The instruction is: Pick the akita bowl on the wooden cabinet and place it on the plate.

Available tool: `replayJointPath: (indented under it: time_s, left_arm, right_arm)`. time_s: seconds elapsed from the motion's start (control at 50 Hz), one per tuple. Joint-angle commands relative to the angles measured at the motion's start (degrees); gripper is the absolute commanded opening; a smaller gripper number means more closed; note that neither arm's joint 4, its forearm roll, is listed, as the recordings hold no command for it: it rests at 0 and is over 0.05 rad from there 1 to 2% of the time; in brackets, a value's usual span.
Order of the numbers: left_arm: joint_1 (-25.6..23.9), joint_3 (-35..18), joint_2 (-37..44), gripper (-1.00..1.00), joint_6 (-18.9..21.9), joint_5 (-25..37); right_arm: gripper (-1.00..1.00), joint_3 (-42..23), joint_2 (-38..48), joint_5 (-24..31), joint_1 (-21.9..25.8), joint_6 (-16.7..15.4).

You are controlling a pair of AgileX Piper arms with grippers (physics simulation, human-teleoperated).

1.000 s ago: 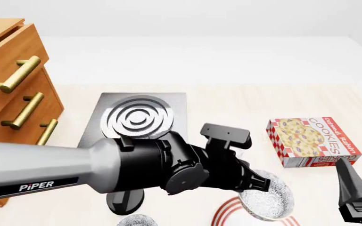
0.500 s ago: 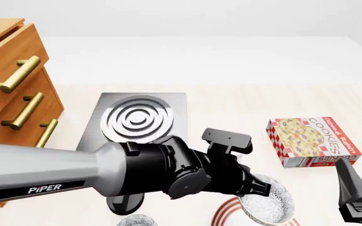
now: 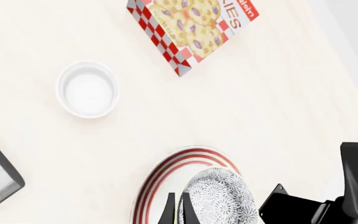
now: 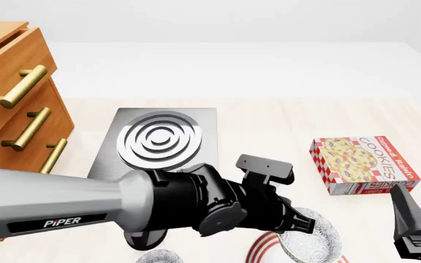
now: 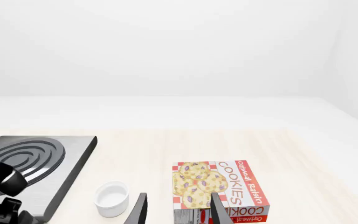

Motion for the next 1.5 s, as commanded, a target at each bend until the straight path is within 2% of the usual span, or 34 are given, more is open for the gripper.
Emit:
replayJointPath:
  time_s: [0.02,1.5]
  left_arm:
    - [0.0,0.0,0.5,-1.00,0.1,-0.6]
    - [-1.1,0.1,4.6,-1.00,-1.3,-2.6]
  right_arm:
    - [1.00,0.0,0.0,0.0,0.0,0.0]
    - [1.00,0.0,0.0,0.0,0.0,0.0]
